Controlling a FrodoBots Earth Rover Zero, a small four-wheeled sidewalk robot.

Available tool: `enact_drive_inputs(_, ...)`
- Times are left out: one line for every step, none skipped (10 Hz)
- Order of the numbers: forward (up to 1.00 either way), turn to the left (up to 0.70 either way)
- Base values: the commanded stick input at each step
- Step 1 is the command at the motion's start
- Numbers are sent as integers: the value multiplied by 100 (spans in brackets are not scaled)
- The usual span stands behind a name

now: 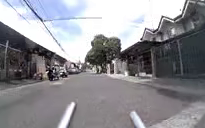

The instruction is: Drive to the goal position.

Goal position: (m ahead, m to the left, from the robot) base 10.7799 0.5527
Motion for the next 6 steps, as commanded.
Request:
enact_drive_inputs(85, 0)
enact_drive_inputs(85, 0)
enact_drive_inputs(85, 0)
enact_drive_inputs(85, 0)
enact_drive_inputs(85, 0)
enact_drive_inputs(85, 0)
